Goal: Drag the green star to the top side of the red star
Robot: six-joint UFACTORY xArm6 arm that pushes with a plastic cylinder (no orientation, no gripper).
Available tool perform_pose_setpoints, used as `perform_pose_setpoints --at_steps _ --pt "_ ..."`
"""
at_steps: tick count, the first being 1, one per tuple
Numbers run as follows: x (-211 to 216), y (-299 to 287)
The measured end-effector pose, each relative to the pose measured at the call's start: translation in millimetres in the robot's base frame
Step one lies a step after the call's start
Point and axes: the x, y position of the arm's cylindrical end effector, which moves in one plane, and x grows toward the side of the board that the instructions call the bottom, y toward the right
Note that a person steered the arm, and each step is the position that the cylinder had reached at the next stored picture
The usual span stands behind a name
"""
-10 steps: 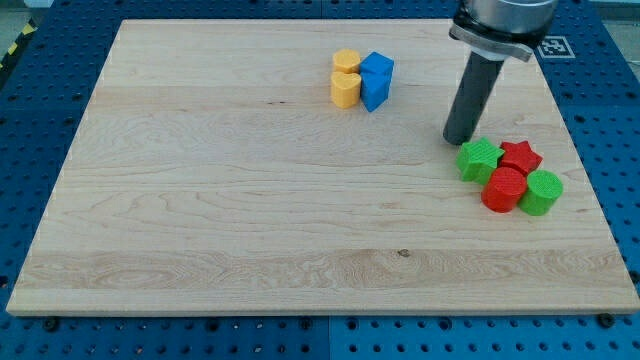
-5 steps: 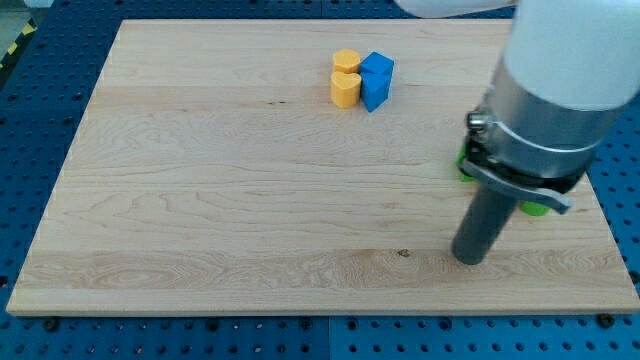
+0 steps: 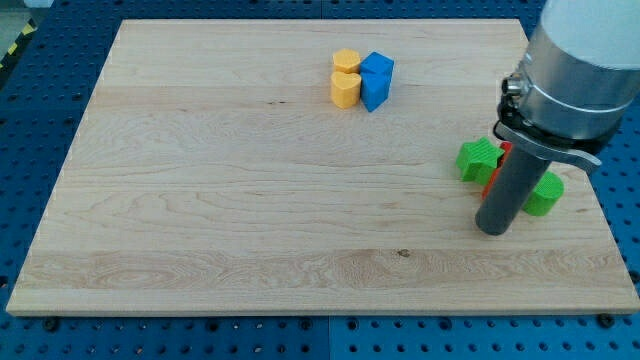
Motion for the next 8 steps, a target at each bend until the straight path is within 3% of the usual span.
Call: perform_pose_setpoints --at_steps 3,4,6,8 --pt "-89 -1" --pt "-92 -9" --pt "-139 -9" --pt "-148 -24"
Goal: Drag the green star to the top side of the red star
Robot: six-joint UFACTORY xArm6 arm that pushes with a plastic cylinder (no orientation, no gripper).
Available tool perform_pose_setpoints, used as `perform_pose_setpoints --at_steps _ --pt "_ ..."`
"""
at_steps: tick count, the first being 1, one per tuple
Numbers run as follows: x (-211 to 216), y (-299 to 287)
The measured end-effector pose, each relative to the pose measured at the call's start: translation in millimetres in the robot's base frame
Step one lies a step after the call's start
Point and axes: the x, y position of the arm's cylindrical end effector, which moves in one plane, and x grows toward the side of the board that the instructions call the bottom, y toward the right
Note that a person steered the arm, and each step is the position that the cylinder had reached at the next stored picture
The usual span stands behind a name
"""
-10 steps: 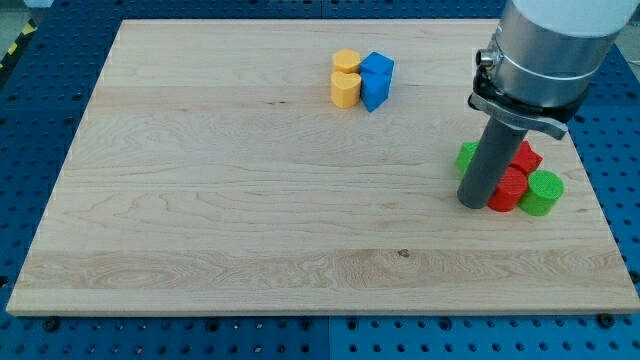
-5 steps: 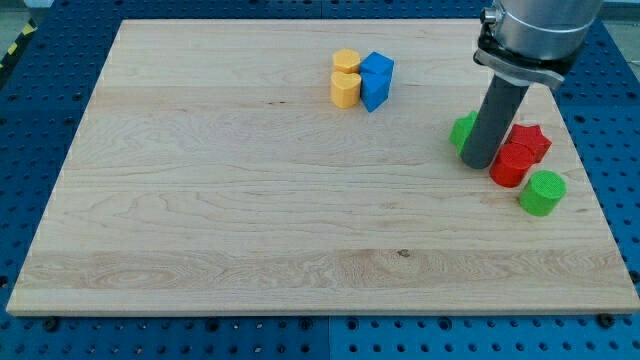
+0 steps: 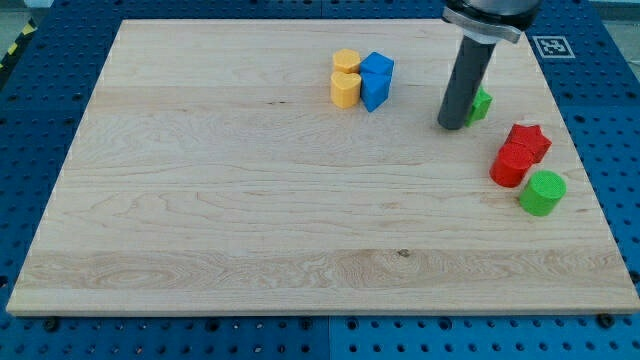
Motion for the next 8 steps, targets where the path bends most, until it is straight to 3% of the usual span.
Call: perform_pose_setpoints --at_steps 2,4,6,8 --pt "-32 -11" --pt "-32 46" --pt "-58 53" --pt "-16 62"
